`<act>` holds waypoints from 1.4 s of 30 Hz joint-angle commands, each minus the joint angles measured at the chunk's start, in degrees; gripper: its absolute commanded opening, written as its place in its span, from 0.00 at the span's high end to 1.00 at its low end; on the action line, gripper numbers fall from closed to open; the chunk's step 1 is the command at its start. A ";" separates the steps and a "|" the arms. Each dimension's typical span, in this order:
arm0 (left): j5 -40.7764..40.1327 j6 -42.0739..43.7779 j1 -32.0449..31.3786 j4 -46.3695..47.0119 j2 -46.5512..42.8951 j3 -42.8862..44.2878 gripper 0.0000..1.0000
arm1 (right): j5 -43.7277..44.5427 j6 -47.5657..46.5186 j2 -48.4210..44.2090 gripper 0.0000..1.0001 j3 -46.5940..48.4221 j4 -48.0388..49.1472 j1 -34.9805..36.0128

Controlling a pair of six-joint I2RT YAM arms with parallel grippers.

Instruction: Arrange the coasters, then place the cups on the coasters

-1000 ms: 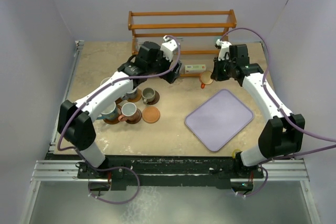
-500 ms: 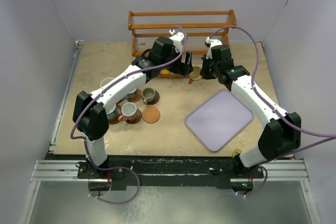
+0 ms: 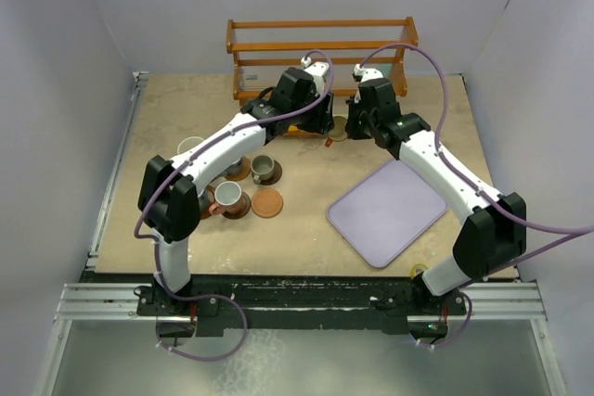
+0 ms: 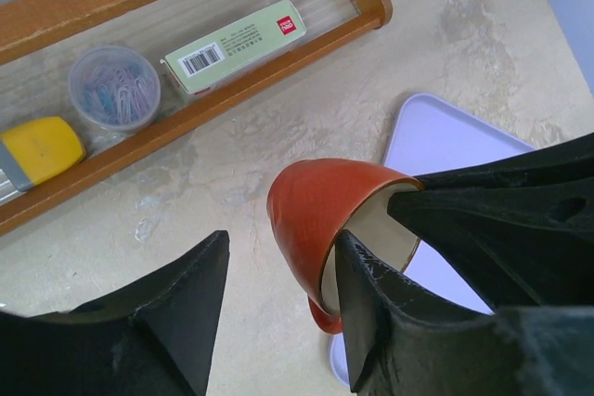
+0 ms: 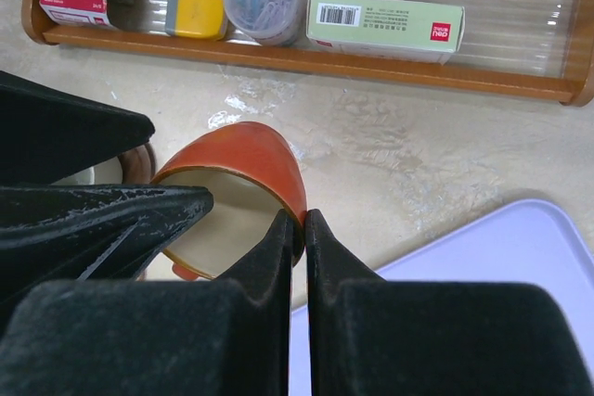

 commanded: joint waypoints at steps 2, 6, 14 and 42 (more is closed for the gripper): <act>-0.43 -1.50 -0.35 0.74 1.04 3.29 0.58 | 1.42 1.45 -0.67 1.00 3.66 0.80 0.86; 1.04 -2.16 -0.33 0.09 2.15 4.85 0.62 | 0.90 1.57 -0.77 1.00 4.25 0.46 1.16; 2.19 -2.35 -0.34 0.18 2.76 5.15 0.76 | -1.11 1.93 -0.58 1.00 5.55 0.01 1.70; -1.04 6.87 2.58 2.06 -4.87 -3.06 0.97 | -13.51 -5.29 -3.83 0.63 6.45 -5.19 1.83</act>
